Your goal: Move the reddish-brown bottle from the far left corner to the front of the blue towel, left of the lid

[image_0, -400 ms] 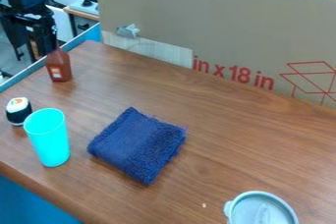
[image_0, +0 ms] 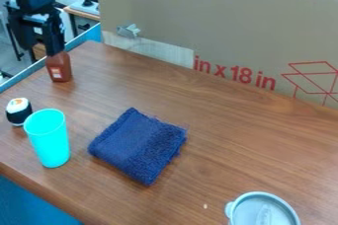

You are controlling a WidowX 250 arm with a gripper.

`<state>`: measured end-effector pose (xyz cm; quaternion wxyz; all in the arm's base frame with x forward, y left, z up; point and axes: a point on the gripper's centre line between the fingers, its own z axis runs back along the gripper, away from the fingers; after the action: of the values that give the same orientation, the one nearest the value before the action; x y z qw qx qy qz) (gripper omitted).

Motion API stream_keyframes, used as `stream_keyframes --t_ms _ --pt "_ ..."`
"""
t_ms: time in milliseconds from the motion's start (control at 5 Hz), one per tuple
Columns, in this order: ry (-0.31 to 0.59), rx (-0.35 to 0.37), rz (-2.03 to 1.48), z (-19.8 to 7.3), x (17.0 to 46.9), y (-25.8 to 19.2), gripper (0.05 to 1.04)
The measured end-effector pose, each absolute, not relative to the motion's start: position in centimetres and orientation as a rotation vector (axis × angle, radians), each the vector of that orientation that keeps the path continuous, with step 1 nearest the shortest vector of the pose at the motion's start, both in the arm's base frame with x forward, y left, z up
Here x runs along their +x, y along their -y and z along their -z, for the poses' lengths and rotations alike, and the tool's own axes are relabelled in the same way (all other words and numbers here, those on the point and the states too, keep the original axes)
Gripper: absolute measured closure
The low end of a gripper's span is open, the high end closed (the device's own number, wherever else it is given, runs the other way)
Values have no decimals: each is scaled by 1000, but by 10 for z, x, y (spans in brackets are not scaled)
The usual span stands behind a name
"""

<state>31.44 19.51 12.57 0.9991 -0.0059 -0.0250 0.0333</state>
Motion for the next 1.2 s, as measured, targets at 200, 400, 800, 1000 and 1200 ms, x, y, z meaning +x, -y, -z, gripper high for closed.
stream_keyframes --t_ms 200,400,800,1000,1200 --pt "83 -26 -115 -136 329 -209 81" --pt "80 -13 -169 -137 341 -223 81" --pt "48 15 -202 -129 355 -238 81" --pt "34 -1 -190 -121 360 -239 81" --pt "-3 -17 -176 -107 366 -235 81"
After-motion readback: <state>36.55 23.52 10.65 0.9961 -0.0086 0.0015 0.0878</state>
